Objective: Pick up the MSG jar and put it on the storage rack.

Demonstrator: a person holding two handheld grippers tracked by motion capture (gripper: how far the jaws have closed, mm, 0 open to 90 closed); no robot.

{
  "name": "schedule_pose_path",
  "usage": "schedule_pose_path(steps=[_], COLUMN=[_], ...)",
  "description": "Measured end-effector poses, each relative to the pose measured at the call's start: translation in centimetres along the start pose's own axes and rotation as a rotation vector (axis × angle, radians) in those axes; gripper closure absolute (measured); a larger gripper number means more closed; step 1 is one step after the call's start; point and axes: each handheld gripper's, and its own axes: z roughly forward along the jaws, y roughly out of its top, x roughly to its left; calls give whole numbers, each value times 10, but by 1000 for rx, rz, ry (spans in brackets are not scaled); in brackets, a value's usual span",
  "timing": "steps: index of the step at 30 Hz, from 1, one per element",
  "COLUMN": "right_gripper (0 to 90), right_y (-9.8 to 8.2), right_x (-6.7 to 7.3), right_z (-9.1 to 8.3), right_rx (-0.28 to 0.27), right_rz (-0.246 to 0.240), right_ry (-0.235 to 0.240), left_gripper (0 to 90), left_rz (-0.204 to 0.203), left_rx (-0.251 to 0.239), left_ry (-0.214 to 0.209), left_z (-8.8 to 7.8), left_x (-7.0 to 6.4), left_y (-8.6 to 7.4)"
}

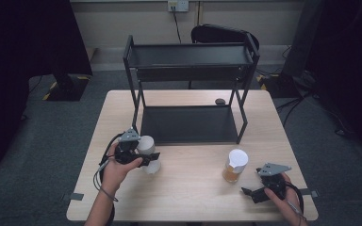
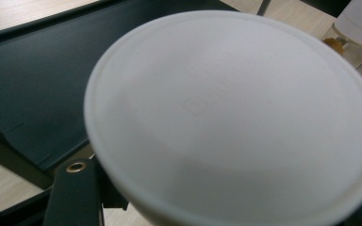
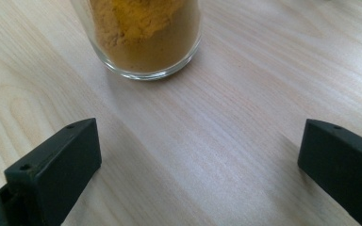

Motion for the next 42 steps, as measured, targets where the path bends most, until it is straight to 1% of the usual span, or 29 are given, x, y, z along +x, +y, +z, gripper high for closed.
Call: schedule_pose_path(steps=[5,8,10,11,12,13,15,16,17,18,23,28,35,40,42], right_gripper=[0,0,0,0,0,0,0,0,0,0,0,0,0,0,0], right_y=[0,0,0,0,0,0,0,0,0,0,0,0,0,0,0], right_x=[0,0,0,0,0,0,0,0,0,0,0,0,0,0,0], right_z=[0,0,0,0,0,0,0,0,0,0,0,0,0,0,0], right_rx=[0,0,0,0,0,0,0,0,0,0,0,0,0,0,0], right_rz=[0,0,0,0,0,0,0,0,0,0,0,0,0,0,0], right_ry=[0,0,0,0,0,0,0,0,0,0,0,0,0,0,0], left_gripper=[348,348,348,348,348,348,348,348,348,349,349,349,350,350,350], left_rz=[3,7,9,7,7,12,15,11,11,10,21,22,26,39,39], left_rx=[1,0,-4,-4,-4,-5,-4,-9,-9,-11,-3,-8,-6,7,4], left_ry=[-12,-19,-20,-22,-22,-21,-21,-23,-23,-23,-16,-14,10,29,29], left_z=[6,10,11,13,13,15,16,17,17,18,21,23,28,30,30], left_x=[2,2,3,3,3,3,3,4,4,4,4,4,1,-1,-1], left_y=[9,20,23,28,28,33,35,39,39,43,56,64,79,94,98])
